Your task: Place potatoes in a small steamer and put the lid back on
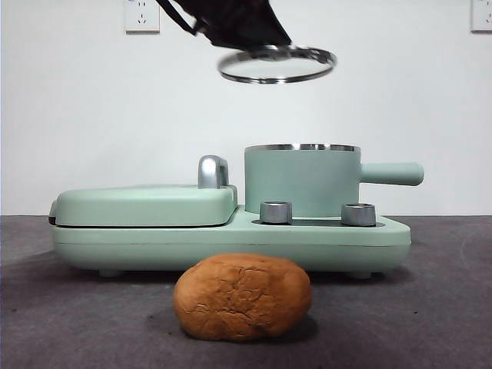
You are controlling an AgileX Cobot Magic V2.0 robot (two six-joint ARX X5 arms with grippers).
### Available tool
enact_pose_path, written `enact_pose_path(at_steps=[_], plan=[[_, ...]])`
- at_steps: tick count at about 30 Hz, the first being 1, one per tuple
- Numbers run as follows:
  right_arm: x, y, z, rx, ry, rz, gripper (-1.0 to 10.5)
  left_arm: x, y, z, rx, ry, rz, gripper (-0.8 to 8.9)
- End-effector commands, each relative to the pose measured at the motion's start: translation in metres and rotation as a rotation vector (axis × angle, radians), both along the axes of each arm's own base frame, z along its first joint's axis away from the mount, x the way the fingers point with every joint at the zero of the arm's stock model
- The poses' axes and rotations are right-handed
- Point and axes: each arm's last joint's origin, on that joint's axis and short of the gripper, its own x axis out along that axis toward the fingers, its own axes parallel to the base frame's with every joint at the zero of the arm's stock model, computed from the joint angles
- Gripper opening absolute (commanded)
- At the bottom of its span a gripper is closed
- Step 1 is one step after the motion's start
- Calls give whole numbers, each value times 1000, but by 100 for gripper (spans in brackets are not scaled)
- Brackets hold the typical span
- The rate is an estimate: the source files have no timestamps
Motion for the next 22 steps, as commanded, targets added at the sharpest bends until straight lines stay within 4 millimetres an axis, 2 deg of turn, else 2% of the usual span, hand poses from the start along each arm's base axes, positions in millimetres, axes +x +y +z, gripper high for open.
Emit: enact_pose_path(at_steps=[1,13,17,22], plan=[[0,1,6,14,-14,1,224,-10,12,22,-10,-8,14,14],[-1,4,5,14,-13,28,224,-33,73,43,-3,143,86,15],[-1,7,5,14,-13,52,224,-50,91,45,-18,138,109,15],[-2,10,5,14,-12,75,224,-78,111,36,-19,143,138,15]])
